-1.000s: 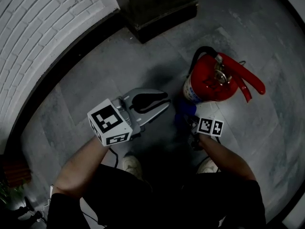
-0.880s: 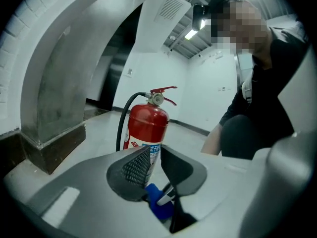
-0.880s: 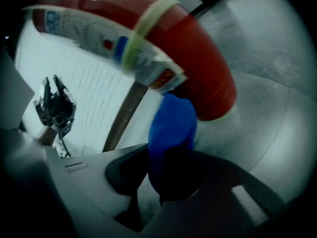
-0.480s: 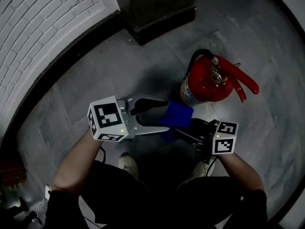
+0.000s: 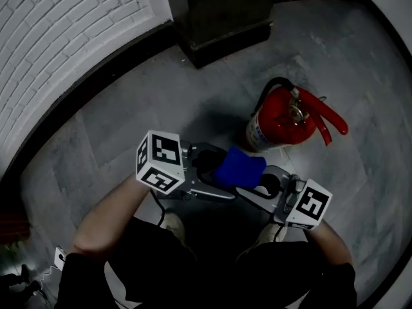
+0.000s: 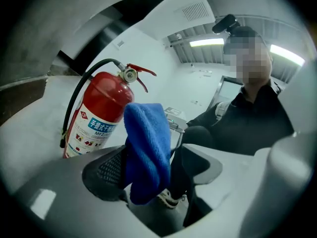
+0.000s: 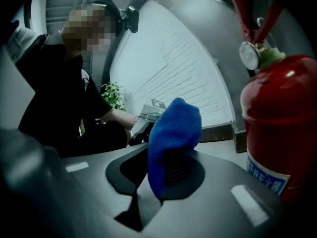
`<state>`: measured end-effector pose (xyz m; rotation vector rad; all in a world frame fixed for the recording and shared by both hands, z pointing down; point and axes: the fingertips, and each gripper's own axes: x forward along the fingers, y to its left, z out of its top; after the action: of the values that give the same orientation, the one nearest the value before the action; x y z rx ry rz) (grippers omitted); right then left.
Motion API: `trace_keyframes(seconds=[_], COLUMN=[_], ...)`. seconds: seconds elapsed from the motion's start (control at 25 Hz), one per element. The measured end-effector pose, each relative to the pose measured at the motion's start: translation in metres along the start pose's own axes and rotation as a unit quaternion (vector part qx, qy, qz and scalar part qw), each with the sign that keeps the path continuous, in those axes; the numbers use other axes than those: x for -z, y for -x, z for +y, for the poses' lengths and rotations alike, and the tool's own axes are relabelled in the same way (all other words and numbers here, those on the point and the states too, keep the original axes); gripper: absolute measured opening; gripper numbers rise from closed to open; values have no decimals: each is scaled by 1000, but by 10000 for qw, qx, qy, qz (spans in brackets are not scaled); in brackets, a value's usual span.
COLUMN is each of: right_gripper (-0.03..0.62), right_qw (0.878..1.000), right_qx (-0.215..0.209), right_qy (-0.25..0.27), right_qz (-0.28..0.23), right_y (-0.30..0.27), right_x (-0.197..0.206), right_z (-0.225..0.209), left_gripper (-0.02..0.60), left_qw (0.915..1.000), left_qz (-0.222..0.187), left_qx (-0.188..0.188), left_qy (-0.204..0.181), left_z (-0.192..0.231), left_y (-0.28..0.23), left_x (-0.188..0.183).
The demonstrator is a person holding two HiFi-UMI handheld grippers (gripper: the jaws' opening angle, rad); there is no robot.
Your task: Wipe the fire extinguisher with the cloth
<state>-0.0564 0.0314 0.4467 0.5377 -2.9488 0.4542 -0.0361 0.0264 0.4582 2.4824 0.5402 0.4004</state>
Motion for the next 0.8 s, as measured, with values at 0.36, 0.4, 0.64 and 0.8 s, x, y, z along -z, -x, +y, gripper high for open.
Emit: trace_keyframes(seconds=[0.36, 0.4, 0.64, 0.8], right_gripper=[60, 60, 106, 171], right_qw=[9992, 9986, 9909, 9933], right_qx=[197, 265, 271, 467], right_qy=[-304, -431, -1228, -992], right_qz=[172, 131, -489, -361], right_y=[-2, -2, 9, 25], right_x=[15, 14, 3, 11], right_z=[-10, -14, -27, -30], left_gripper=[80, 67, 54, 54], left_qw=[9985, 9977, 9907, 9705], left_qz=[-189, -196, -692, -1700], left_qx=[-322, -435, -784, -1391], left_qy=[-403, -483, -874, -991], left_z=[4, 6, 6, 12], left_y=[8, 8, 17, 37], left_x=[-14, -16, -44, -92])
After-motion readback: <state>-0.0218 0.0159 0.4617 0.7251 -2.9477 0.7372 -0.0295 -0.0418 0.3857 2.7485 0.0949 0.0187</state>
